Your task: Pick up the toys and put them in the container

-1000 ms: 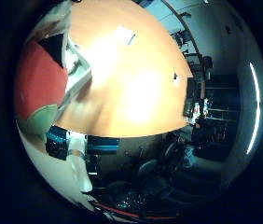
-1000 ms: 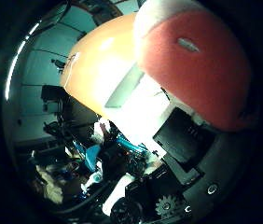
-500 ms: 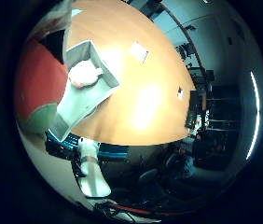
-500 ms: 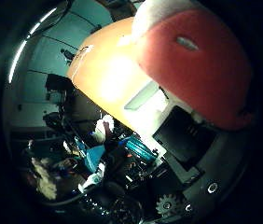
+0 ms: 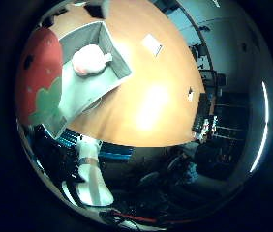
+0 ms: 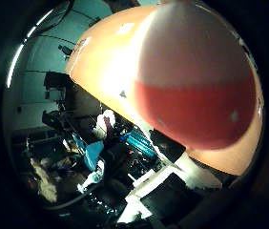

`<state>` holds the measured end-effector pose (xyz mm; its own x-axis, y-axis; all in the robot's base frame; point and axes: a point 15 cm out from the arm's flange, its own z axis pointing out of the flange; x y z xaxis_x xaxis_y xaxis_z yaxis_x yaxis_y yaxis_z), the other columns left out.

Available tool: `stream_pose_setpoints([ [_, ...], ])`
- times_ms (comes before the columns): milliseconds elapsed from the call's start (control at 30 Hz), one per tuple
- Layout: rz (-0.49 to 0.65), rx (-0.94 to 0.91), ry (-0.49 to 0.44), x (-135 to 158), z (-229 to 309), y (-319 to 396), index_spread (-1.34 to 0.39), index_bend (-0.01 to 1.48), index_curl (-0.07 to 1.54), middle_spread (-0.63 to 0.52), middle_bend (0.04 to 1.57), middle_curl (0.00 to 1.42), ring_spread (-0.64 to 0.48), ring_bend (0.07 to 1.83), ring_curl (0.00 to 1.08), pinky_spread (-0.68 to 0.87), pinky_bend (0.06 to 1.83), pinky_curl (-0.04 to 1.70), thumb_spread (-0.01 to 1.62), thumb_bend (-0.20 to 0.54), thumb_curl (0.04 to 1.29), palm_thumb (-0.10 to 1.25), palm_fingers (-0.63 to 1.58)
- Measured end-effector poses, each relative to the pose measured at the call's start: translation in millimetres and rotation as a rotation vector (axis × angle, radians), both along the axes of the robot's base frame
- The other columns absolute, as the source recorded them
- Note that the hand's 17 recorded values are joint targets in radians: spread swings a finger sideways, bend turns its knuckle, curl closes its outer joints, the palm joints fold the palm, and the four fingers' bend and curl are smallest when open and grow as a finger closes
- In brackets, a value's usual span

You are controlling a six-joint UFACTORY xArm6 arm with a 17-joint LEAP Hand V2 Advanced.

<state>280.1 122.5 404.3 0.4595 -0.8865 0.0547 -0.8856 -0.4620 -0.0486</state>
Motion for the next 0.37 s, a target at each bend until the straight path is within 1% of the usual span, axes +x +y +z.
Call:
stream_pose_setpoints([
  [167, 0.006, 0.000, -0.003, -1.2, 0.8, 1.2, -0.49, 0.19, 0.40, -0.09, 0.29, 0.39, 0.05, 0.51, 0.30, 0.46, 0.43, 0.55, 1.08, -0.022, 0.32, 0.65, 0.21],
  [367, 0.006, 0.002, -0.008, -3.8, 4.1, -0.5, -0.48, 0.19, 0.37, -0.08, 0.24, 0.36, 0.07, 0.45, 0.26, 0.46, 0.38, 0.47, 1.07, -0.022, 0.32, 0.65, 0.27],
])
